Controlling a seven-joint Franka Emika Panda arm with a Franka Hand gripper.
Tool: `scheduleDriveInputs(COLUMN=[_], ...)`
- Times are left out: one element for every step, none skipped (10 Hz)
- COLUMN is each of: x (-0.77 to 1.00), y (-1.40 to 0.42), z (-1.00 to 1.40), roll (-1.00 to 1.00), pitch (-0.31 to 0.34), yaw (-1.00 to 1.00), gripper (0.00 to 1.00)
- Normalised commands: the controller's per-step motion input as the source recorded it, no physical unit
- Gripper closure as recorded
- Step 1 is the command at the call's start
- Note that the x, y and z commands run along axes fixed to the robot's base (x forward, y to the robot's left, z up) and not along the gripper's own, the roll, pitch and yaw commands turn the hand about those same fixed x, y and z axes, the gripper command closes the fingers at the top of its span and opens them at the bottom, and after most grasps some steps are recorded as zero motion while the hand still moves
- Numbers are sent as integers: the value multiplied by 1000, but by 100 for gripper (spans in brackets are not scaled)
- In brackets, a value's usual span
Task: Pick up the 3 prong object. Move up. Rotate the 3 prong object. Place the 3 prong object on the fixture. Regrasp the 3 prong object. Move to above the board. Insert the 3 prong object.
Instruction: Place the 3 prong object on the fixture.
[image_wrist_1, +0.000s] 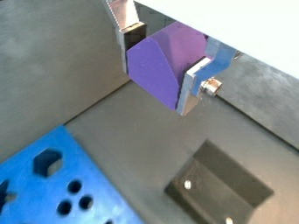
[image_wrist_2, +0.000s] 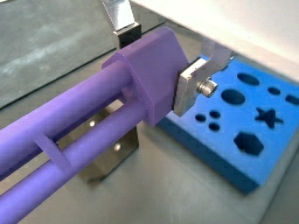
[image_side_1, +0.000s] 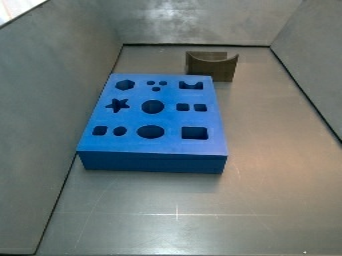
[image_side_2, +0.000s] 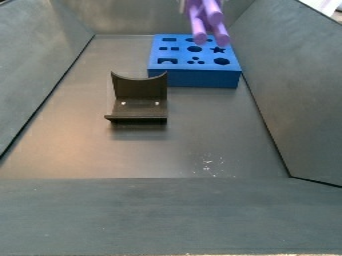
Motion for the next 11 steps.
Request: scheduleDriveInputs(x=[1000, 1000, 1000, 1000, 1000, 1000, 984, 924, 864, 1000, 1000], y=[-385, -312, -236, -190, -149, -116, -78, -50, -32, 224, 237], z=[130, 105, 78, 64, 48, 34, 29, 16, 6, -527, -535], roll=[0, 14, 31, 46, 60, 73, 88, 95, 108, -1000, -1000], pitch=[142, 144, 154, 154, 155, 160, 168, 169, 164, 105, 104], yaw=[33, 32, 30, 32, 33, 35, 36, 35, 38, 19, 17], gripper=[100, 100, 100, 100, 100, 100, 100, 100, 100, 100, 100])
